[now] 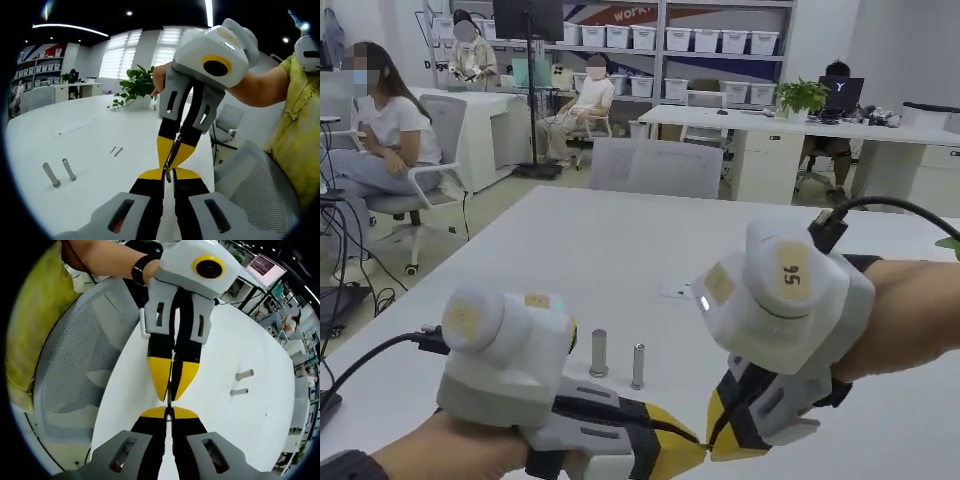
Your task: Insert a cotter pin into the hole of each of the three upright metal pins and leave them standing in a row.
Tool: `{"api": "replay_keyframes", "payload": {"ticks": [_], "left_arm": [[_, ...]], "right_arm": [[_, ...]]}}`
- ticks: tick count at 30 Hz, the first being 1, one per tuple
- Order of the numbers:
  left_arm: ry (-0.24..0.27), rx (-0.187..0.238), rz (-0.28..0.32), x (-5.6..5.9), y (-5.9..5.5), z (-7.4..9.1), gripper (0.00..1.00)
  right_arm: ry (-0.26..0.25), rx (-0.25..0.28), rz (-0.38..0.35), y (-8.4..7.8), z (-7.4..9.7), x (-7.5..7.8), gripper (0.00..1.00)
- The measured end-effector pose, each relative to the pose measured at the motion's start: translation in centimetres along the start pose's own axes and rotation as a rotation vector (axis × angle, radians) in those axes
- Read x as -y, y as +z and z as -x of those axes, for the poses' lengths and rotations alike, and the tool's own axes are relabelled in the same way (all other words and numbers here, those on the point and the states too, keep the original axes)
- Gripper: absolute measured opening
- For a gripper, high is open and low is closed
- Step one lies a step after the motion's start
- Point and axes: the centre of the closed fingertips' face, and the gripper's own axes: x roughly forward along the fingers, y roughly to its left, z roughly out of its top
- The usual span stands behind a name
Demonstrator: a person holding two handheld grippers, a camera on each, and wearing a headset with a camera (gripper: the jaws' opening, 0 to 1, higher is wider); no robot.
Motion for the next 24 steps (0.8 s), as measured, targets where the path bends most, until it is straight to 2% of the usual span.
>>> {"api": "replay_keyframes", "payload": {"ticks": [9, 14, 24], "left_arm": [[-0.005, -0.008, 0.068, -0.14, -0.32, -0.14, 0.03], [-0.008, 0.01, 0.106, -0.27, -0.06, -0.02, 0.03], [-0.006, -0.014, 0.163, -0.43, -0.41, -0.13, 0.01]], "right_arm": [[-0.016, 0.012, 0.018, 0.22, 0.15, 0.13, 0.03], [-0.024, 0.013, 0.031, 0.32, 0.18, 0.32, 0.03], [-0.037, 0.006, 0.061, 0.27, 0.12, 0.44, 0.03]]}}
